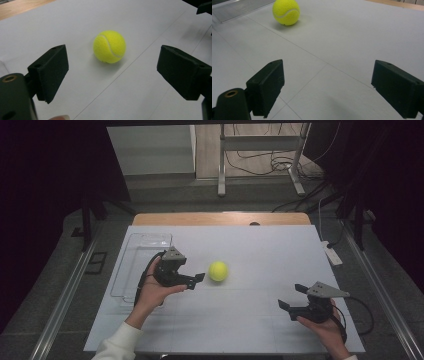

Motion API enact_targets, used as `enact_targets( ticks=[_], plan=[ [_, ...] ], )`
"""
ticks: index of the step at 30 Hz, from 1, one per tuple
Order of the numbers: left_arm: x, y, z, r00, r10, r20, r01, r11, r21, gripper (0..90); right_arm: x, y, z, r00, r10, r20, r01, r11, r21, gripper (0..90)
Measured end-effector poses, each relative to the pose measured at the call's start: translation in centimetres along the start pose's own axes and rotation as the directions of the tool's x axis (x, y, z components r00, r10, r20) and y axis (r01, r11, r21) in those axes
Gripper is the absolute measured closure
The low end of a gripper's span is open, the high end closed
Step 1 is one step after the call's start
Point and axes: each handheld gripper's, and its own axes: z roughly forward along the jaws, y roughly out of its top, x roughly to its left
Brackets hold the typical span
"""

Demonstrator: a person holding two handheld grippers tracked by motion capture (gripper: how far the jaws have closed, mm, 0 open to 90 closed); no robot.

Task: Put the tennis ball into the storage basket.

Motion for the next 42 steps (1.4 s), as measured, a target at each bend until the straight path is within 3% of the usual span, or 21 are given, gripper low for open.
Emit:
enact_targets(
  ticks=[42],
  plan=[
    [1.0, 2.3, 3.3, 0.9989, -0.011, 0.045, 0.009, 0.9990, 0.043, 9.9, -0.2, -0.1, 0.0, 1.0000, 0.005, 0.005, -0.005, 1.000, 0.004, 11.8]
  ],
)
